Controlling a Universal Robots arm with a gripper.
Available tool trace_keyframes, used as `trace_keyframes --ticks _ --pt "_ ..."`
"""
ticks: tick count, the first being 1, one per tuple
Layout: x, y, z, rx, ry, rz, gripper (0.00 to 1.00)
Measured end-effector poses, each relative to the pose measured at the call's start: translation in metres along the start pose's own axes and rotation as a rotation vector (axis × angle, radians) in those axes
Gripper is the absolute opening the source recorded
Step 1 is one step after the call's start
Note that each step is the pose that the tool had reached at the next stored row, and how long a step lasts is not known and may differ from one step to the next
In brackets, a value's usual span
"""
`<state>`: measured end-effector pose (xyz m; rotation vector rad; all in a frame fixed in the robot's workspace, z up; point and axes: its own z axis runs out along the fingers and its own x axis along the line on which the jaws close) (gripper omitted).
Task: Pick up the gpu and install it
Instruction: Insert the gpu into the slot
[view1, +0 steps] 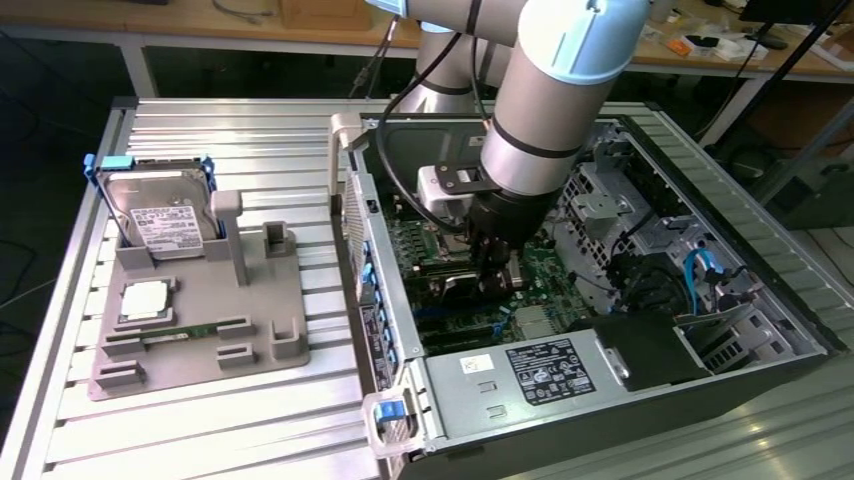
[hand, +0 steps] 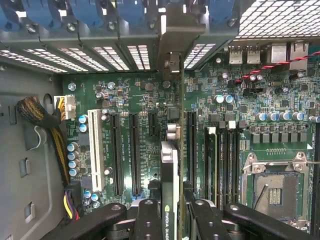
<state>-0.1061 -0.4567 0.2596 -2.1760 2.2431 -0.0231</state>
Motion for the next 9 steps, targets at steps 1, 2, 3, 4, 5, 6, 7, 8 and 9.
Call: trace_keyframes --ticks 1,2,3,4,5,6,7,8,9 --pt "0.0 -0.0001 0.0 -0.0012 -0.0004 0.0 0.27" --pt "0.0 -0.0002 0.0 -0.002 -0.0007 0.0 0.27" --pt "0.0 -0.0002 0.0 -0.0024 -0.0009 0.0 0.27" --pt "0.0 -0.0002 0.0 -0.0025 -0.0011 0.0 0.27" --pt "0.0 -0.0002 0.0 -0.0025 -0.0011 0.0 0.27" --pt "0.0 -0.0001 0.0 -0.0025 -0.0011 0.0 0.27" --pt "0.0 -0.0001 0.0 -0.0025 -0.0012 0.0 0.27" --pt "0.0 0.0 0.0 -0.0024 -0.0012 0.0 0.27" --pt "0.0001 0.0003 0.0 -0.0021 -0.0012 0.0 0.27"
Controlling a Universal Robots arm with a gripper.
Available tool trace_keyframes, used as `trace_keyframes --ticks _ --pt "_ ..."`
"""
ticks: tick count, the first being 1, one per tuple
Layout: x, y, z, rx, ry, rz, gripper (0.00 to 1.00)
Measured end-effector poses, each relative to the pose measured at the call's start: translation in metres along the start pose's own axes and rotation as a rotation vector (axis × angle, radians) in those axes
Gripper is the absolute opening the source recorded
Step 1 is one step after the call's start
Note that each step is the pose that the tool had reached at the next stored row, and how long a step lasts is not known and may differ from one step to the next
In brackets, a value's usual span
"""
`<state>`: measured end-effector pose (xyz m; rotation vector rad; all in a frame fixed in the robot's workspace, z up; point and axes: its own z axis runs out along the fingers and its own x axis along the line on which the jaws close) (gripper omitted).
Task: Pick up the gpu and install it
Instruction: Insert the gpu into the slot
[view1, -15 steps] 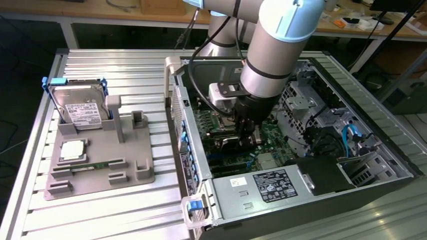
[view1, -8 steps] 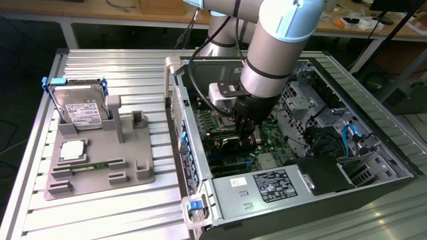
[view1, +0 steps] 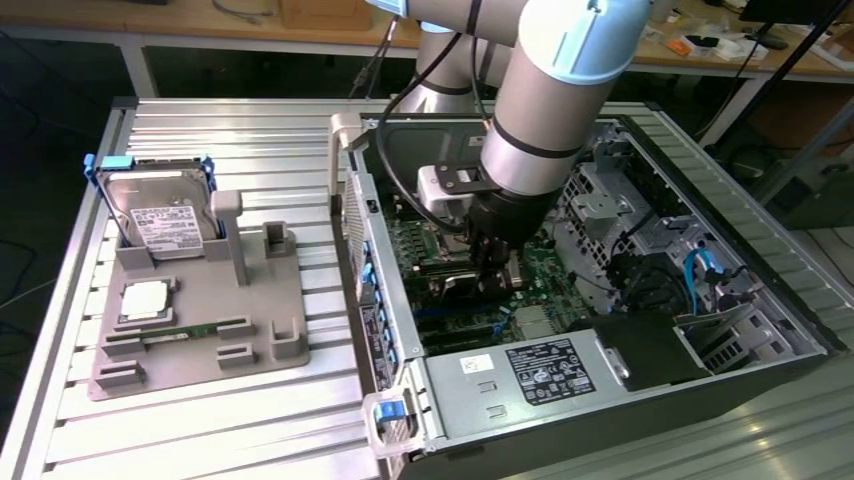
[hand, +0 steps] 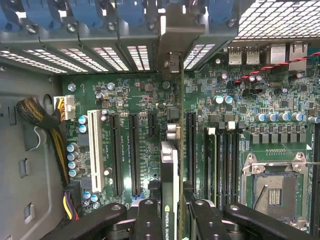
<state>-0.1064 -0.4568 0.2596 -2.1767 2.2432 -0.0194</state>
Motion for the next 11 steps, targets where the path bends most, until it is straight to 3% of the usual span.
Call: trace_keyframes --ticks 6,11 --pt "0.0011 0.0004 -0.0001 -0.0002 -0.0074 0.0 0.27" --pt "0.0012 0.0004 0.0 -0.0002 -0.0076 0.0 0.27"
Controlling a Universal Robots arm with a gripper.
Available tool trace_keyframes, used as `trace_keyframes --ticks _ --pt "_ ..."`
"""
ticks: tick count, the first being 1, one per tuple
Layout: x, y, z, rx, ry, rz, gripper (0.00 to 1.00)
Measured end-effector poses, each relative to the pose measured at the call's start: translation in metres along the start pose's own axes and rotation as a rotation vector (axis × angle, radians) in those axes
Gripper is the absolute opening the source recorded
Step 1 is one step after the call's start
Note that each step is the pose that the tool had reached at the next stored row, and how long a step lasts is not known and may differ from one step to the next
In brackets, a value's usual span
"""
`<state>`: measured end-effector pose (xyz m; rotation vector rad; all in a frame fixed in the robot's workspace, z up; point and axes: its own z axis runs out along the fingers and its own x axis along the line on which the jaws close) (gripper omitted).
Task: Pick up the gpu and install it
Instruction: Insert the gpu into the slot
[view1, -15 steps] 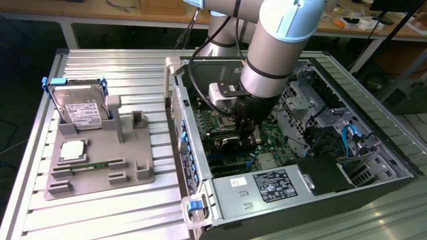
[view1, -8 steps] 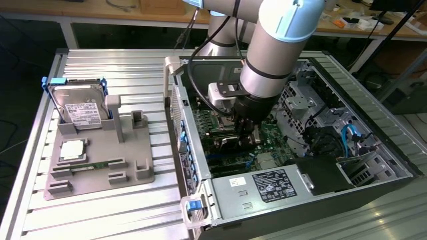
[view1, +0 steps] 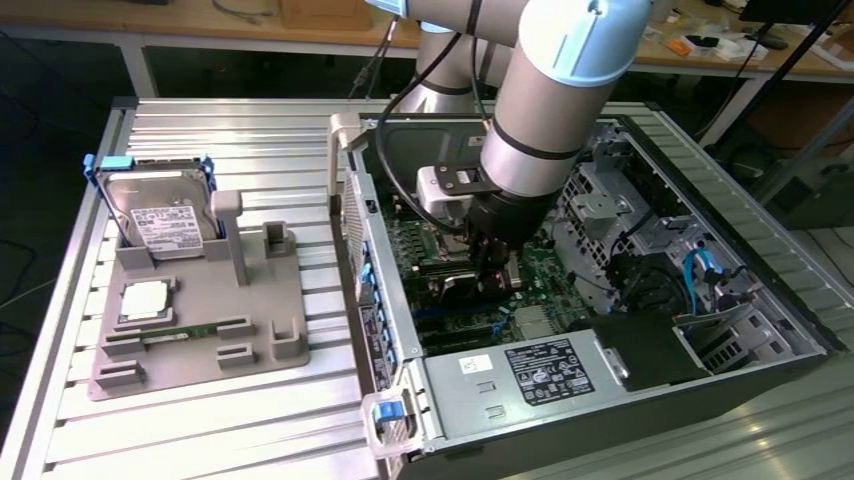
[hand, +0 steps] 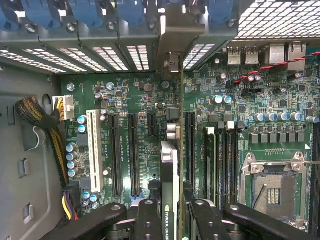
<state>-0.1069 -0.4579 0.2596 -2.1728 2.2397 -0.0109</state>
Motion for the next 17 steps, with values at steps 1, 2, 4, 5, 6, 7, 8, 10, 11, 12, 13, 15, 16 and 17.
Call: trace_keyframes --ticks 1,2,4,5,6,7,8,10,11,12,13,15,16,17 --pt "0.0 0.0 0.0001 0.0 0.0 0.0 0.27" --pt "0.0 0.0 0.0004 0.0 -0.0001 0.0 0.27" --pt "0.0 0.0 0.0017 -0.0002 0.0004 0.0 0.27" --pt "0.0001 0.0001 0.0024 -0.0004 0.0008 0.0 0.27" --pt "0.0001 0.0001 0.003 -0.0005 0.0009 0.0 0.27" --pt "0.0001 0.0001 0.0038 -0.0004 0.0008 0.0 0.27" --pt "0.0001 0.0001 0.0046 -0.0004 0.0006 0.0 0.27" --pt "0.0001 0.0001 0.0059 -0.0002 0.0004 0.0 0.27" --pt "0.0002 0.0002 0.0062 -0.0004 0.0008 0.0 0.27" --pt "0.0002 0.0002 0.0066 -0.0004 0.0008 0.0 0.27" --pt "0.0001 0.0001 0.007 -0.0002 0.0004 0.0 0.27" --pt "0.0001 0.0001 0.0072 0.0 0.0 0.0 0.27" --pt "0.0001 0.0001 0.0072 -0.0001 0.0001 0.0 0.27" --pt "-0.0001 0.0001 0.0057 0.0002 -0.0006 0.0 0.27"
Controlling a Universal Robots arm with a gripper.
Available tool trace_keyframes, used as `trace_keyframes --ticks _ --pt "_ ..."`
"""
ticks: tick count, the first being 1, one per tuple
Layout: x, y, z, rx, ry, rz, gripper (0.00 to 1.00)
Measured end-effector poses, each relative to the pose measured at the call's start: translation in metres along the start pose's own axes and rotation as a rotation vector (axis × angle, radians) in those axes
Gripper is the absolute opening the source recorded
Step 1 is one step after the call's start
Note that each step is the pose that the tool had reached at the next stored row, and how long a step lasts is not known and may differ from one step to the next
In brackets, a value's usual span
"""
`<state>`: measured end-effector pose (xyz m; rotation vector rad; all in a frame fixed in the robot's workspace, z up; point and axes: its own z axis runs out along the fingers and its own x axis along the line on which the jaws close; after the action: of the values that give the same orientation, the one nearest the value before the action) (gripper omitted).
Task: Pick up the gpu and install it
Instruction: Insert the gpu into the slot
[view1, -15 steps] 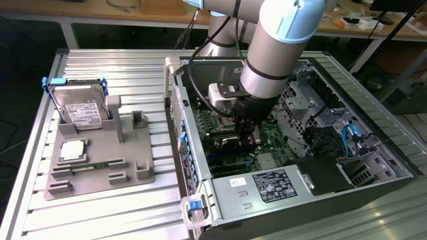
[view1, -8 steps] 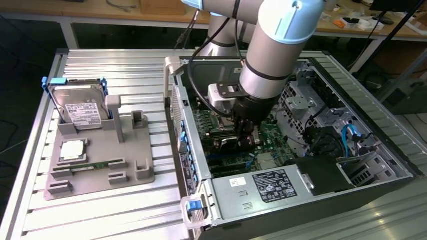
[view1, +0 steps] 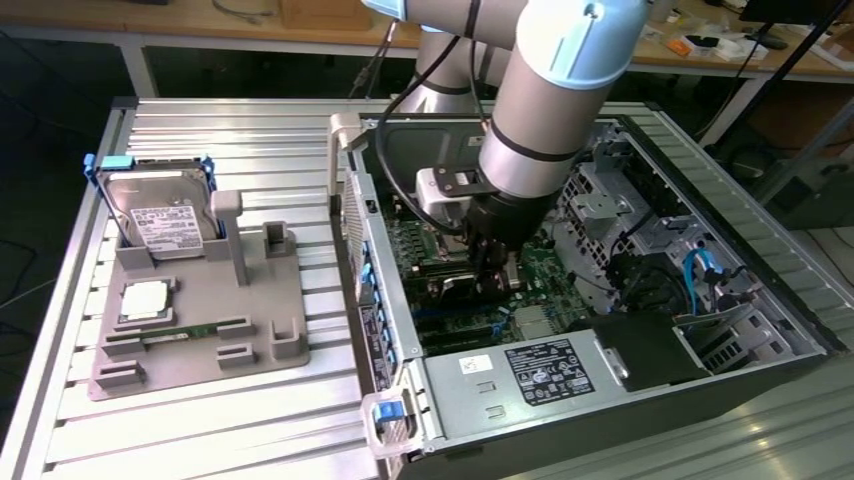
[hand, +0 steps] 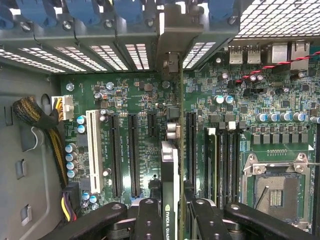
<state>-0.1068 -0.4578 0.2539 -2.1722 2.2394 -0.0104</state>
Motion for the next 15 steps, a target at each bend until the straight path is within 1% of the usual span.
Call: trace_keyframes --ticks 1,2,3,15 --pt "-0.0002 -0.0001 -0.0036 0.0008 -0.0015 0.0 0.27" --pt "0.0 -0.0002 -0.0068 0.0001 0.0003 0.0 0.27" --pt "0.0 -0.0002 -0.0077 0.0 0.0001 0.0 0.27" --pt "0.0 -0.0001 -0.0079 -0.0003 0.0003 -0.012 0.27"
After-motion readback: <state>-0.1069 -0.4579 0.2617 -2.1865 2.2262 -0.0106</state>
